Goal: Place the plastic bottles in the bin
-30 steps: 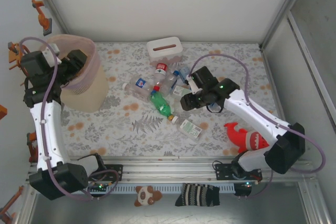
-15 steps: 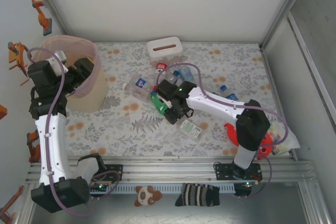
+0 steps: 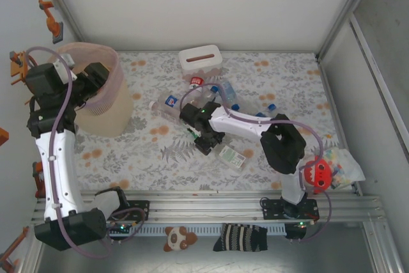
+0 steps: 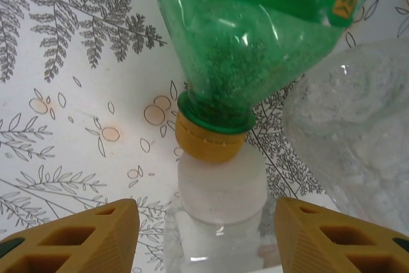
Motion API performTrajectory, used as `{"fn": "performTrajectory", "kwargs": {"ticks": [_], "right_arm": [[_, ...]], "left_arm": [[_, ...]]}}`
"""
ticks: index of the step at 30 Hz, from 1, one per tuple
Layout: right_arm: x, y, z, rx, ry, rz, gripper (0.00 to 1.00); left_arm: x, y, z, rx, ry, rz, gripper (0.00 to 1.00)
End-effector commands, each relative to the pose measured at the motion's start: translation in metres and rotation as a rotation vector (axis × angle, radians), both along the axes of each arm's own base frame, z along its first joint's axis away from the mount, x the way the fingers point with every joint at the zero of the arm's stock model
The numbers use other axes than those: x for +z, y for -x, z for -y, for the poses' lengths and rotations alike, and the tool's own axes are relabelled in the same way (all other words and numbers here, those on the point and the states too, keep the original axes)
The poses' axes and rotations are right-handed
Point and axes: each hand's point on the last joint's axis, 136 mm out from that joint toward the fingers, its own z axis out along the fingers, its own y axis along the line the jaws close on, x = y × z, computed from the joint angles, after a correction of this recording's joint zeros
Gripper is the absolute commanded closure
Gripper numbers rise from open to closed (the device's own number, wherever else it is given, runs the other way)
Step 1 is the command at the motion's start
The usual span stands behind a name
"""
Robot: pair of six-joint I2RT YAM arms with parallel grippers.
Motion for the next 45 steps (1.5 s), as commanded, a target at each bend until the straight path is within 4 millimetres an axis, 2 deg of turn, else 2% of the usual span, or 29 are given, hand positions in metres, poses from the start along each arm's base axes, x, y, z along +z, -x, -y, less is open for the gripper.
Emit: {"fn": "performTrajectory", "kwargs": {"ticks": [1,6,16,21,27,33,39,45], "right_arm": [[0.001,-0.001,0.0,0.028,0.031,0.005,0.43],[-0.012,0.001,0.001,0.03,0.061,-0.021,0.42],[-0.035,0.003,0.012,0.04,0.14,-0.037,0.43],[-0.04,0.003,0.012,0.042,0.147,-0.041,0.48],[-0.033,0.002,0.011,0.041,0.135,-0.02,0.59],[-0.01,0.0,0.006,0.038,0.087,0.007,0.66],[0.04,0.001,-0.01,0.018,-0.068,0.049,0.68],[0.101,-0.004,-0.028,-0.008,-0.272,0.12,0.68]], "left_arm": [[0.019,-0.002,-0.001,-0.01,-0.043,0.035,0.33],[0.032,-0.002,0.0,-0.016,-0.045,0.065,0.32],[0.033,0.008,0.001,-0.012,-0.044,0.074,0.31],[0.033,0.01,0.002,-0.014,-0.04,0.076,0.31],[0.032,0.01,0.002,-0.011,-0.035,0.075,0.31],[0.039,0.012,0.005,-0.022,-0.03,0.101,0.31],[0.043,0.016,0.005,-0.017,-0.039,0.132,0.31],[0.044,0.017,0.022,-0.088,0.013,0.182,0.32]]}}
